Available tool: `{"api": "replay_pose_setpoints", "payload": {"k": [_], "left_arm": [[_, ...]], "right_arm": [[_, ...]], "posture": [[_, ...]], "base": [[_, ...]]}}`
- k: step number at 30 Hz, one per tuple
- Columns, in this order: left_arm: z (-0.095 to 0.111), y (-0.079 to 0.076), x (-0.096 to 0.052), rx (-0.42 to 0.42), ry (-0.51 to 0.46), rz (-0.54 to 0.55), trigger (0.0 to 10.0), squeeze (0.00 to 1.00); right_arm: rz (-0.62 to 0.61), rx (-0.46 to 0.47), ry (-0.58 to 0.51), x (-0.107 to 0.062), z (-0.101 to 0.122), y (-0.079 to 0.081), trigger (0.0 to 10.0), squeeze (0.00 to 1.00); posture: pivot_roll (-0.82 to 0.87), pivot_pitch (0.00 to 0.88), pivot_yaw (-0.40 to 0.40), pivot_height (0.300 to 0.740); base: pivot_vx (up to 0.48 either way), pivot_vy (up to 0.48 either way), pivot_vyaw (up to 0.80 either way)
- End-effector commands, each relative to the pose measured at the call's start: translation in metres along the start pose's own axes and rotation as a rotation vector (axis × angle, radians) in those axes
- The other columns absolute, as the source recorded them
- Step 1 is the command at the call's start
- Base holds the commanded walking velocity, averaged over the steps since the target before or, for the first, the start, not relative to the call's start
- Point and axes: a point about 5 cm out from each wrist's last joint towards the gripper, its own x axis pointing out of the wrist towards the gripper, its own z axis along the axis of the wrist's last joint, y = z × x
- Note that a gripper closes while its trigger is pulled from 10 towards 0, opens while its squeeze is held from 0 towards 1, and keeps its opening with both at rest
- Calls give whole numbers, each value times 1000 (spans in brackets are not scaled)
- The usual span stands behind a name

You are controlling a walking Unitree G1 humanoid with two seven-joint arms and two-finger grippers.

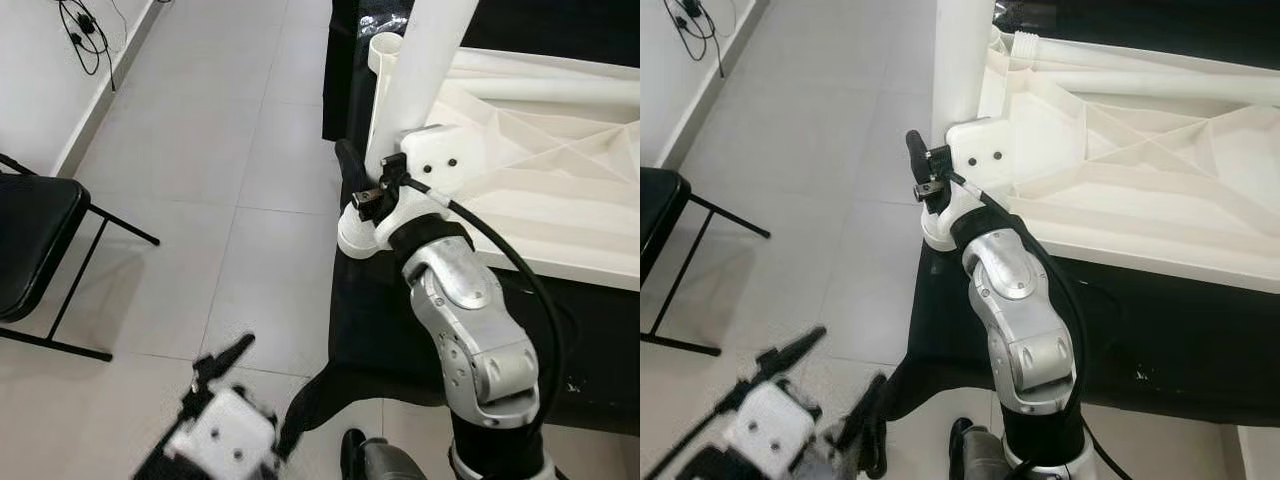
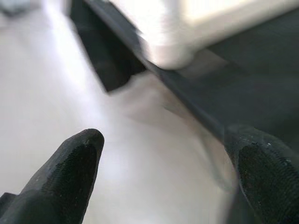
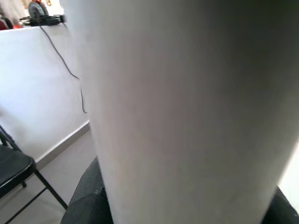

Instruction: Building children table

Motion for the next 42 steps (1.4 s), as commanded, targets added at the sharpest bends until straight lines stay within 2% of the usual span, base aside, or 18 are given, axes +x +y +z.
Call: {"api": "replay_pose_setpoints", "payload": {"k": [1, 2, 5, 6, 7, 9, 10, 11, 13, 15, 16, 17, 18, 21, 24, 31, 34, 42], "left_arm": [[-3, 15, 6, -5, 25, 57, 10000, 0], [4, 34, 16, 16, -16, 119, 10000, 0], [19, 63, 31, 43, -82, 192, 10000, 0], [19, 63, 31, 43, -82, 192, 10000, 0], [35, 92, 43, 48, -152, 234, 10000, 0], [35, 92, 43, 48, -152, 234, 10000, 0], [46, 107, 50, 24, -197, 234, 10000, 0], [56, 118, 56, -11, -241, 218, 10000, 0], [86, 133, 75, -139, -350, 43, 10000, 0], [86, 133, 75, -139, -350, 43, 10000, 0], [111, 140, 86, -218, -422, -124, 10000, 0], [111, 140, 86, -218, -422, -124, 10000, 0], [124, 142, 93, -246, -443, -250, 10000, 0], [134, 142, 100, -277, -454, -371, 10000, 0], [160, 142, 123, -355, -478, -635, 10000, 0], [174, 137, 160, -353, -434, -786, 10000, 0], [175, 137, 162, -356, -428, -799, 10000, 0], [179, 116, 208, -247, -324, -923, 10000, 0]], "right_arm": [[-24, 29, 282, -5, -52, -2, 10000, 0], [-28, 26, 277, -2, -52, -4, 10000, 0], [-34, 22, 270, 1, -51, -7, 10000, 0], [-34, 22, 270, 1, -51, -7, 10000, 0], [-35, 24, 263, 4, -51, -7, 10000, 0], [-35, 24, 263, 4, -51, -7, 10000, 0], [-33, 25, 260, 6, -51, -7, 10000, 0], [-33, 26, 256, 7, -51, -7, 10000, 0], [-29, 32, 248, 11, -50, -4, 10000, 0], [-29, 32, 248, 11, -50, -4, 10000, 0], [-24, 38, 242, 14, -50, -2, 10000, 0], [-24, 38, 242, 14, -50, -2, 10000, 0], [-17, 41, 236, 15, -49, 0, 10000, 0], [-11, 44, 230, 17, -48, 2, 10000, 0], [9, 55, 205, 22, -44, 7, 10000, 0], [36, 84, 180, 25, -39, 18, 10000, 0], [37, 85, 178, 25, -38, 18, 10000, 0], [75, 109, 152, 25, -33, 31, 10000, 0]], "posture": [[135, 324, -24, 740], [140, 321, -26, 740], [145, 316, -28, 740], [145, 316, -28, 740], [151, 313, -27, 740], [151, 313, -27, 740], [155, 306, -25, 740], [155, 306, -25, 740], [159, 294, -21, 740], [159, 294, -21, 740], [158, 287, -19, 740], [158, 287, -19, 740], [155, 282, -15, 740], [154, 277, -12, 740], [150, 262, -11, 740], [147, 257, -4, 740], [147, 257, -4, 740], [141, 267, 17, 740]], "base": [[0, 0, 0], [0, 0, 0], [0, 0, 0], [0, 0, 0], [0, 0, 0], [0, 0, 0], [0, 0, 0], [0, 0, 0], [0, 0, 0], [0, 0, 0], [0, 0, 0], [0, 0, 0], [0, 0, 0], [0, 0, 0], [0, 0, 0], [0, 0, 0], [0, 0, 0], [0, 0, 0]]}}
